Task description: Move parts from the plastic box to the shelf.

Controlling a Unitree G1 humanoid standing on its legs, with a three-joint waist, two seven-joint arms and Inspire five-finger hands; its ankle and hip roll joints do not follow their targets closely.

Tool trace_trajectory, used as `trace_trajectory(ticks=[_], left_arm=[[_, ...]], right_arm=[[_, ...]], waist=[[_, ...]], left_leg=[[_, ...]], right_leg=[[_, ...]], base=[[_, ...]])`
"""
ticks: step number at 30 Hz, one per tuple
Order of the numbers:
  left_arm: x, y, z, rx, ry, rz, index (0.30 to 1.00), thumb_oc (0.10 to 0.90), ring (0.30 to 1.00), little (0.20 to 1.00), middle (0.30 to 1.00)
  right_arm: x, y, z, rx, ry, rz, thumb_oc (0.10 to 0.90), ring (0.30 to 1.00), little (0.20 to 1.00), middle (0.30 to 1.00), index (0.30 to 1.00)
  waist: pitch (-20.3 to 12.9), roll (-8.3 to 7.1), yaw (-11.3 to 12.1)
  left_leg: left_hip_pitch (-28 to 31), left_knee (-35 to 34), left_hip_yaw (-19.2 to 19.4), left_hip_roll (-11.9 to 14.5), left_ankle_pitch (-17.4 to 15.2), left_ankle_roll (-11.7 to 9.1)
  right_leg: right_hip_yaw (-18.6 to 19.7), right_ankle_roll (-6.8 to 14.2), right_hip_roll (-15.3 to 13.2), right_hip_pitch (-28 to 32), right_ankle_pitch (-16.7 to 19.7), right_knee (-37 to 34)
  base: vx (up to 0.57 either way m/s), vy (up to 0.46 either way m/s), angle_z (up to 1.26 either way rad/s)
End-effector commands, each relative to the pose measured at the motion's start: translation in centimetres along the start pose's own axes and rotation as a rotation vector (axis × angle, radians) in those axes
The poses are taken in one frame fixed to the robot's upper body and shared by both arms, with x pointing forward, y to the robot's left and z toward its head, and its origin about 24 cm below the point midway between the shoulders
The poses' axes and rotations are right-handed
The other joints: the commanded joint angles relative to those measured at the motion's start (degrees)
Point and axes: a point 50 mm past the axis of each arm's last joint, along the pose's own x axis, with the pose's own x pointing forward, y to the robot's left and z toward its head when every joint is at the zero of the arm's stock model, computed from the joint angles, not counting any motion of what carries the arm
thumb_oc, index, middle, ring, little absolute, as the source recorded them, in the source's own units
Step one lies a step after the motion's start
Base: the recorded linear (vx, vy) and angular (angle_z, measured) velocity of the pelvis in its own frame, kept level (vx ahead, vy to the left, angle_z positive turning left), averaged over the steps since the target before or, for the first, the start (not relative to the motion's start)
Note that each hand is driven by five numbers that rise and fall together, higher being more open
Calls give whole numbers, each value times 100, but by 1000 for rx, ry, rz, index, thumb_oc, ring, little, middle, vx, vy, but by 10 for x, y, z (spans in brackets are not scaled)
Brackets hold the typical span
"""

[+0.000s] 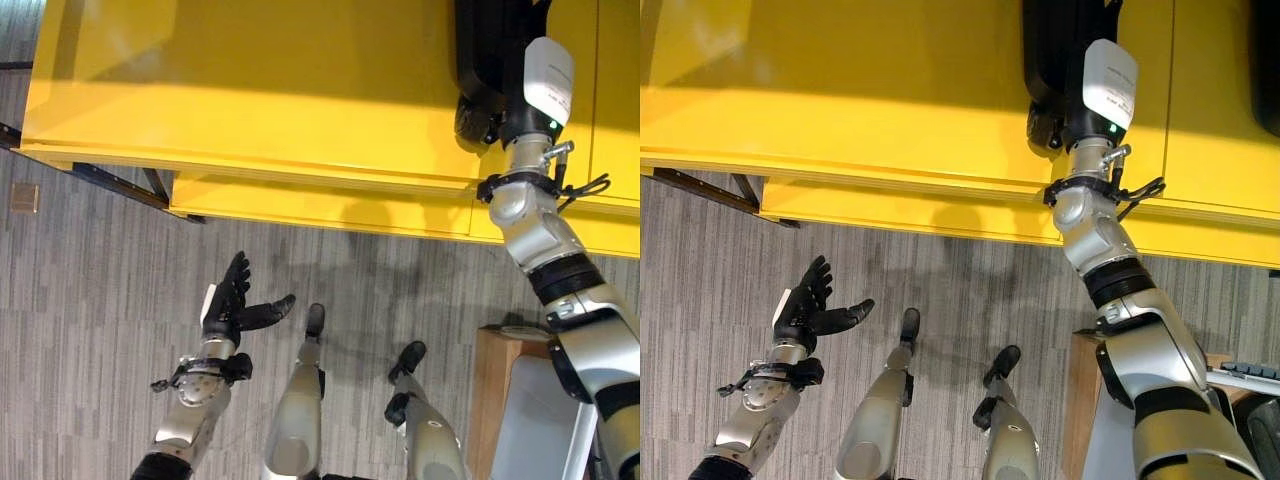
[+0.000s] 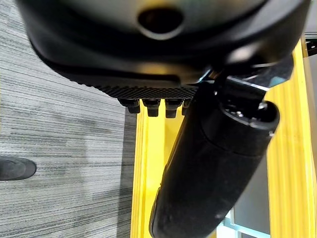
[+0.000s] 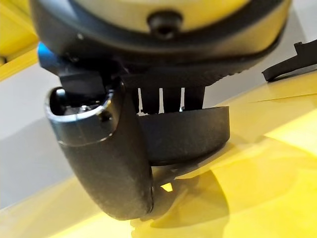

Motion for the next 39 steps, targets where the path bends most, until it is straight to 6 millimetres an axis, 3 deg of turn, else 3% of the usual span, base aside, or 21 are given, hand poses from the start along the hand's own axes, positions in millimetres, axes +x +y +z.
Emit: trace_trajectory(ticks=[1, 21, 22, 23, 26, 30, 32, 39], left_arm=[[-2, 1, 19, -29, -120, -2, 1000, 900, 1000, 1000, 1000], [-1, 0, 20, -28, -129, -13, 1000, 900, 1000, 1000, 1000], [-1, 1, 19, -27, -126, -14, 1000, 900, 1000, 1000, 1000], [-1, 0, 20, -27, -126, -14, 1000, 900, 1000, 1000, 1000], [-2, 2, 19, -30, -123, -9, 1000, 900, 1000, 1000, 1000], [-3, 7, 16, -27, -110, 13, 1000, 900, 1000, 1000, 1000], [-4, 12, 16, -28, -107, 41, 1000, 900, 1000, 1000, 1000], [-9, 22, 14, -14, -95, 75, 1000, 900, 1000, 1000, 1000]], right_arm=[[21, -21, 9, 17, 6, -117, 400, 300, 300, 300, 300], [15, -16, 11, -105, -92, -21, 400, 300, 300, 300, 300], [15, -16, 10, -118, -98, -8, 514, 459, 459, 459, 459], [16, -16, 10, -118, -99, -8, 900, 1000, 1000, 1000, 1000], [18, -21, 11, -127, -114, -17, 900, 1000, 1000, 1000, 1000], [18, -36, 28, -132, -234, -31, 900, 1000, 1000, 1000, 1000], [14, -42, 39, -118, -307, -38, 900, 1000, 1000, 1000, 1000], [-5, -53, 49, -131, -445, -15, 900, 1000, 1000, 1000, 1000]], waist=[[-249, -101, 69], [-246, -89, 24], [-248, -95, 22], [-246, -93, 20], [-249, -109, 11], [-254, -178, -62], [-268, -218, -106], [-315, -327, -207]], left_leg=[[110, 92, -34, -5, -377, 107], [132, 80, -21, -10, -360, 101], [137, 81, -14, -10, -359, 100], [138, 80, -13, -10, -359, 100], [151, 69, -1, -5, -356, 96], [183, 55, 15, 21, -355, 93], [203, 57, 40, 32, -369, 87], [254, 82, 76, 63, -392, 77]], right_leg=[[-7, 312, -280, 258, -615, 506], [14, 310, -280, 228, -591, 519], [13, 311, -279, 225, -592, 523], [13, 311, -279, 225, -592, 524], [27, 315, -279, 224, -586, 519], [62, 302, -269, 206, -589, 544], [82, 300, -257, 216, -595, 540], [113, 295, -248, 235, -608, 568]], base=[[0, 0, 0], [0, 0, 0], [0, 0, 0], [0, 0, 0], [0, 0, 0], [0, 0, 0], [0, 0, 0], [0, 0, 0]])
